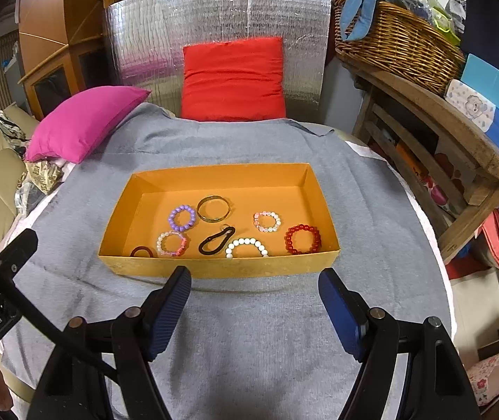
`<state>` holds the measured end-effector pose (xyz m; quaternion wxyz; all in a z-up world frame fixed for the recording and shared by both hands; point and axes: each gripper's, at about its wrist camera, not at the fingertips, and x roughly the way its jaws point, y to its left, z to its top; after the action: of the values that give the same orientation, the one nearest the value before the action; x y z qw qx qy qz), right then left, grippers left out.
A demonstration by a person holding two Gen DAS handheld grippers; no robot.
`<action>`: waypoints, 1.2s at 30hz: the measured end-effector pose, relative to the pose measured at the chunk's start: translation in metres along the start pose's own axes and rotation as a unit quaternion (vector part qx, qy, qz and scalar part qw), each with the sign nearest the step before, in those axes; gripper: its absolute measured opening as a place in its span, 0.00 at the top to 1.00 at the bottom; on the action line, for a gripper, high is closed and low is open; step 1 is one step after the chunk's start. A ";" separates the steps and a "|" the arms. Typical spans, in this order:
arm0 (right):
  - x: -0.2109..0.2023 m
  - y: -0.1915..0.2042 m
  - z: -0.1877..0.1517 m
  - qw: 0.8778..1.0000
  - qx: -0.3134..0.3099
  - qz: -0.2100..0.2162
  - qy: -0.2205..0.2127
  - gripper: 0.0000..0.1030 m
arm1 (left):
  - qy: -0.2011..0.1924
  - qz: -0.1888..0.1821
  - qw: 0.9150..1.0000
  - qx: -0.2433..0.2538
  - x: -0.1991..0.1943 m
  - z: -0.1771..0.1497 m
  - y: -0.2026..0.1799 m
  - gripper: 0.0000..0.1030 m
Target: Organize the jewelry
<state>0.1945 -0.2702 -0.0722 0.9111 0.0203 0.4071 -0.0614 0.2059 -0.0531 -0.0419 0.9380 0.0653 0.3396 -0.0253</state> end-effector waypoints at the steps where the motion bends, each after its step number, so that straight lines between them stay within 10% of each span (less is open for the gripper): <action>1: 0.002 0.000 0.000 1.000 0.000 -0.001 0.002 0.24 | 0.002 0.000 1.000 0.000 0.002 0.000 0.000 0.14; 36: 0.090 -0.014 0.013 0.999 0.027 0.004 0.040 0.24 | 0.052 -0.001 0.999 0.015 0.089 0.006 -0.024 0.14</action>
<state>0.2618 -0.2937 -0.1299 0.8932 0.0492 0.4417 -0.0682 0.2763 -0.0778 -0.0967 0.9180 0.0799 0.3874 -0.0281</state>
